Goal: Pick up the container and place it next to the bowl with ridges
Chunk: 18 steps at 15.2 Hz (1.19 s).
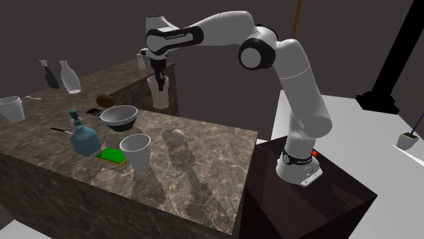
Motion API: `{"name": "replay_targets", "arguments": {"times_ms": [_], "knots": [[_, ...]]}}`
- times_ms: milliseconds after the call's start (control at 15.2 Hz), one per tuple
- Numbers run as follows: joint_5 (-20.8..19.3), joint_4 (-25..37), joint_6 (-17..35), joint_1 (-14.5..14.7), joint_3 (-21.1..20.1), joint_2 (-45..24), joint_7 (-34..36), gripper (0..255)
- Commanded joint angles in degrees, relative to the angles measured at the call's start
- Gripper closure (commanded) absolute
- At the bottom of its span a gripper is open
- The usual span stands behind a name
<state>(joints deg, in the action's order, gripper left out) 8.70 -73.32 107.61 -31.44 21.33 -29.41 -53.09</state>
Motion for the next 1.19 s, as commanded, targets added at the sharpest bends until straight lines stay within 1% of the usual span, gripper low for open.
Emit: {"name": "replay_targets", "arguments": {"times_ms": [0, 990, 1122], "knots": [[-0.01, -1.66, 1.60, 0.21, -0.03, 0.14, -0.01, 255], [0.97, -10.49, 12.29, 0.66, -0.66, -1.87, -0.60, 255], [0.97, -10.50, 12.29, 0.66, -0.66, -1.87, -0.60, 255]]}}
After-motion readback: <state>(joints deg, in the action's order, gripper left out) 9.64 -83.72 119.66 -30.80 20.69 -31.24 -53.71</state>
